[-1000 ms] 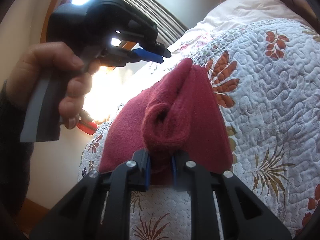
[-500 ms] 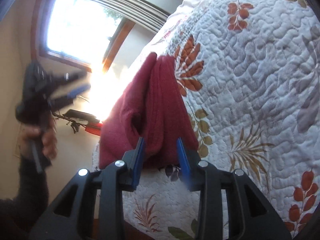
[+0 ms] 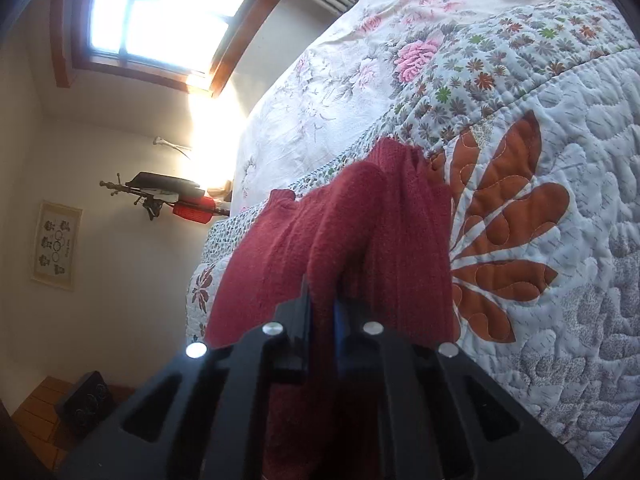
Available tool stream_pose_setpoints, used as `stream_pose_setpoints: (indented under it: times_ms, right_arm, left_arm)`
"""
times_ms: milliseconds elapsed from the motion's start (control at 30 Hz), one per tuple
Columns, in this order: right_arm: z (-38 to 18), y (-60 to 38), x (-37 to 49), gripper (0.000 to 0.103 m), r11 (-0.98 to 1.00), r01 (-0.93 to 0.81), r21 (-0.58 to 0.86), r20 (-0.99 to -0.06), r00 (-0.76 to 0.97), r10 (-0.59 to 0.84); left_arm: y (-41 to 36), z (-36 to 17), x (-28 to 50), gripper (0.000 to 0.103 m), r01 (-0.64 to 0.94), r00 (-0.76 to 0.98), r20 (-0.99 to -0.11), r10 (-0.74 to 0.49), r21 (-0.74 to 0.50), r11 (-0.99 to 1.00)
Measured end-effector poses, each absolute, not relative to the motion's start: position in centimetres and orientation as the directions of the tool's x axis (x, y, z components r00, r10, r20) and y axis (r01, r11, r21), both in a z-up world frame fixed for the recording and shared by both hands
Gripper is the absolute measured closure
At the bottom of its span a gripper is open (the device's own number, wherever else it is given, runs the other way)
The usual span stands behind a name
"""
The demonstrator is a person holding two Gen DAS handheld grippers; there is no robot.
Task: Fold small clothes
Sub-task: 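Press the folded sweater flat with the right gripper while the left gripper withdraws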
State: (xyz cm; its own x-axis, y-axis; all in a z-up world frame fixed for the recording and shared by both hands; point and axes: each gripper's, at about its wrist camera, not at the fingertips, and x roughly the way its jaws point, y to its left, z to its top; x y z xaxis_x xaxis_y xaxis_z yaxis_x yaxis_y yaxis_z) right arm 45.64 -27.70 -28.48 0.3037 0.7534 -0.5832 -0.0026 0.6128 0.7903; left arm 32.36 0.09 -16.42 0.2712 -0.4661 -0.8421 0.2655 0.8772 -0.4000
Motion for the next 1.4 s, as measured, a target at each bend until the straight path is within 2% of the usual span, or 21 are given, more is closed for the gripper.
stream_pose_setpoints:
  times_ms: [133,233,300,400,433,500,767,800,867,933,1067,1167,1200,1233,1333,1367,1400]
  right_arm:
    - [-25.1,-30.6,43.6,0.096,0.608,-0.036,0.793,-0.539,0.422,0.729]
    - [-28.4,-32.0,44.5,0.095,0.622,0.075,0.780,-0.593,0.408,0.694]
    - [-30.6,-31.2,44.9,0.093,0.622,0.081,0.779,-0.604,0.364,0.709]
    - [-29.8,-31.5,44.0,0.082,0.551,0.045,0.833,-0.522,0.391,0.758]
    - [-29.3,-31.7,43.6,0.069,0.538,0.039,0.842,-0.507,0.398,0.765]
    - [-28.7,-32.6,42.2,0.062,0.540,0.042,0.841,-0.506,0.413,0.757]
    - [-30.5,-31.5,35.3,0.063,0.534,0.050,0.844,-0.521,0.308,0.796]
    - [-30.8,-31.1,35.1,0.083,0.539,0.041,0.841,-0.526,0.292,0.799]
    - [-31.1,-31.2,35.3,0.087,0.566,0.048,0.823,-0.554,0.291,0.780]
    - [-32.4,-32.8,35.6,0.089,0.564,0.126,0.816,-0.573,0.306,0.760]
    - [-31.8,-33.4,34.6,0.088,0.528,0.109,0.842,-0.533,0.311,0.787]
    - [-30.5,-33.4,33.3,0.074,0.540,0.090,0.837,-0.537,0.324,0.779]
    - [-30.6,-33.5,32.8,0.060,0.551,0.100,0.829,-0.550,0.327,0.768]
    - [-30.8,-33.5,32.2,0.054,0.545,0.108,0.832,-0.547,0.332,0.769]
    - [-32.3,-33.0,30.4,0.050,0.515,0.123,0.849,-0.526,0.304,0.794]
    - [-32.9,-32.5,30.2,0.052,0.514,0.125,0.849,-0.527,0.279,0.802]
    - [-33.4,-32.2,29.9,0.080,0.522,0.124,0.844,-0.535,0.258,0.804]
  left_arm:
    - [1.4,-14.9,32.5,0.039,0.270,0.304,-0.821,-0.484,-0.413,0.870]
    - [2.3,-14.6,33.1,0.039,0.253,0.310,-0.808,-0.501,-0.438,0.863]
    - [2.2,-14.9,33.6,0.039,0.253,0.302,-0.813,-0.497,-0.435,0.864]
    - [1.8,-14.9,34.0,0.039,0.267,0.293,-0.810,-0.509,-0.442,0.857]
    - [1.7,-14.9,34.2,0.039,0.272,0.286,-0.806,-0.518,-0.450,0.851]
    - [1.3,-15.0,34.4,0.039,0.279,0.279,-0.803,-0.527,-0.457,0.845]
    - [0.3,-14.6,36.2,0.039,0.281,0.258,-0.715,-0.649,-0.588,0.759]
    - [0.3,-14.6,36.6,0.039,0.274,0.258,-0.709,-0.656,-0.598,0.753]
    - [0.4,-14.4,37.2,0.039,0.259,0.257,-0.701,-0.665,-0.613,0.746]
    - [0.6,-14.3,37.7,0.039,0.247,0.255,-0.699,-0.668,-0.621,0.744]
    - [0.9,-14.1,38.1,0.039,0.234,0.247,-0.696,-0.674,-0.632,0.739]
    - [1.2,-14.8,38.1,0.039,0.217,0.227,-0.684,-0.693,-0.659,0.721]
    - [1.2,-15.1,38.0,0.039,0.212,0.224,-0.688,-0.691,-0.657,0.723]
    - [1.3,-15.4,37.9,0.039,0.204,0.218,-0.689,-0.691,-0.660,0.723]
    - [1.3,-16.6,37.4,0.039,0.184,0.193,-0.691,-0.696,-0.671,0.718]
    - [1.2,-17.0,37.3,0.039,0.181,0.183,-0.698,-0.693,-0.668,0.721]
    - [1.1,-17.6,37.0,0.039,0.177,0.171,-0.705,-0.688,-0.665,0.725]
